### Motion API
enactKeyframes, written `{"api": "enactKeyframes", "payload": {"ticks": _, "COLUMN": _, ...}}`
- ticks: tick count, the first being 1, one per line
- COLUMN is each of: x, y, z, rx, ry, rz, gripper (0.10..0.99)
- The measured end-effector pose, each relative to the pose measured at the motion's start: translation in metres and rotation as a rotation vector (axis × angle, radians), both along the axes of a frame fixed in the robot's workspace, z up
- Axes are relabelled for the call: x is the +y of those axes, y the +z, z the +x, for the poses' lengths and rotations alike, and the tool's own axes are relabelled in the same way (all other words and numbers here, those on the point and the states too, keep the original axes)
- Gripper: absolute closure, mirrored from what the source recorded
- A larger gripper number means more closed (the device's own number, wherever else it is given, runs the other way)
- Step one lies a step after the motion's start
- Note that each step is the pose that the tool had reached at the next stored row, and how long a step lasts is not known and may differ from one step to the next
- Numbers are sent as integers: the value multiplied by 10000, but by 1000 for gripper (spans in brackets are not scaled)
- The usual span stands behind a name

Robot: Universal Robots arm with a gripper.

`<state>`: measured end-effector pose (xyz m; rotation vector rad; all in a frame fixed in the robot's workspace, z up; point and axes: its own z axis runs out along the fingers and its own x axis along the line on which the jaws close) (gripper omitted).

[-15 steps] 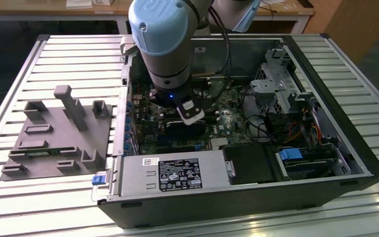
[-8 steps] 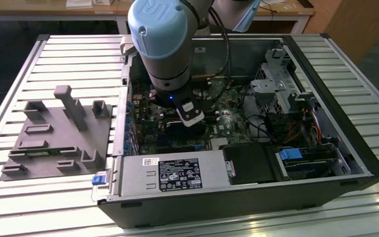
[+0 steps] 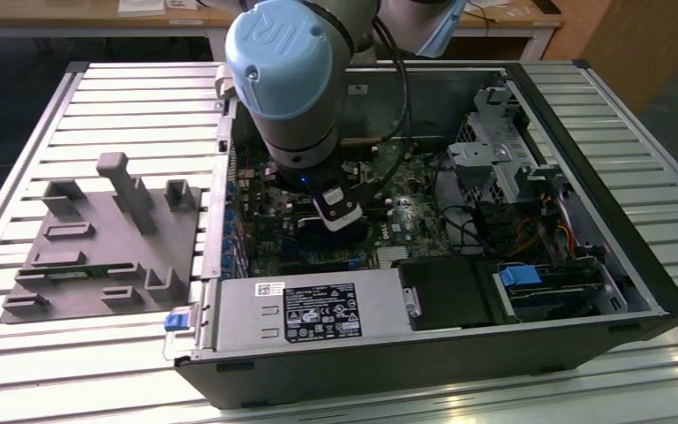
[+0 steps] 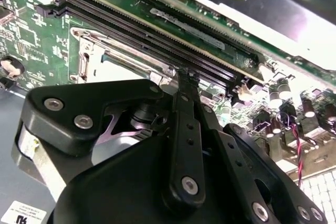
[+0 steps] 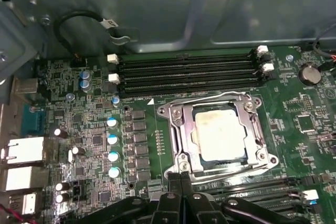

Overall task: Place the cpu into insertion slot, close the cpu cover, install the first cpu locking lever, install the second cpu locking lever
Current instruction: 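Install the second cpu locking lever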

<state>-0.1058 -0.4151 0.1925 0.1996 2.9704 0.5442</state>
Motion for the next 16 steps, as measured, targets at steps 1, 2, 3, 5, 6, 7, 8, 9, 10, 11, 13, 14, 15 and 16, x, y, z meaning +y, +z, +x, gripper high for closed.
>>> {"api": "enactKeyframes", "payload": {"ticks": 1, "x": 0, "y": -8, "z": -4, "rx": 0, "ry": 0, "rz": 3, "gripper": 984}}
{"api": "enactKeyframes", "payload": {"ticks": 2, "x": -1, "y": -13, "z": -6, "rx": 0, "ry": 0, "rz": 5, "gripper": 984}}
{"api": "enactKeyframes", "payload": {"ticks": 3, "x": 1, "y": -16, "z": -9, "rx": 1, "ry": 0, "rz": 6, "gripper": 984}}
{"api": "enactKeyframes", "payload": {"ticks": 5, "x": 6, "y": -21, "z": -14, "rx": 0, "ry": 0, "rz": 6, "gripper": 984}}
{"api": "enactKeyframes", "payload": {"ticks": 6, "x": 11, "y": -22, "z": -17, "rx": 1, "ry": 0, "rz": 5, "gripper": 984}}
{"api": "enactKeyframes", "payload": {"ticks": 7, "x": 18, "y": -24, "z": -19, "rx": 0, "ry": 0, "rz": 6, "gripper": 984}}
{"api": "enactKeyframes", "payload": {"ticks": 8, "x": 27, "y": -25, "z": -20, "rx": 1, "ry": 0, "rz": 5, "gripper": 984}}
{"api": "enactKeyframes", "payload": {"ticks": 9, "x": 37, "y": -26, "z": -21, "rx": 1, "ry": 0, "rz": 6, "gripper": 984}}
{"api": "enactKeyframes", "payload": {"ticks": 10, "x": 46, "y": -28, "z": -22, "rx": 0, "ry": 0, "rz": 6, "gripper": 984}}
{"api": "enactKeyframes", "payload": {"ticks": 11, "x": 53, "y": -31, "z": -22, "rx": 0, "ry": 0, "rz": 6, "gripper": 984}}
{"api": "enactKeyframes", "payload": {"ticks": 13, "x": 65, "y": -38, "z": -24, "rx": -1, "ry": 0, "rz": 7, "gripper": 984}}
{"api": "enactKeyframes", "payload": {"ticks": 14, "x": 69, "y": -43, "z": -25, "rx": -1, "ry": 0, "rz": 8, "gripper": 984}}
{"api": "enactKeyframes", "payload": {"ticks": 15, "x": 73, "y": -46, "z": -25, "rx": -1, "ry": 0, "rz": 7, "gripper": 984}}
{"api": "enactKeyframes", "payload": {"ticks": 16, "x": 75, "y": -48, "z": -26, "rx": 0, "ry": 1, "rz": 6, "gripper": 984}}
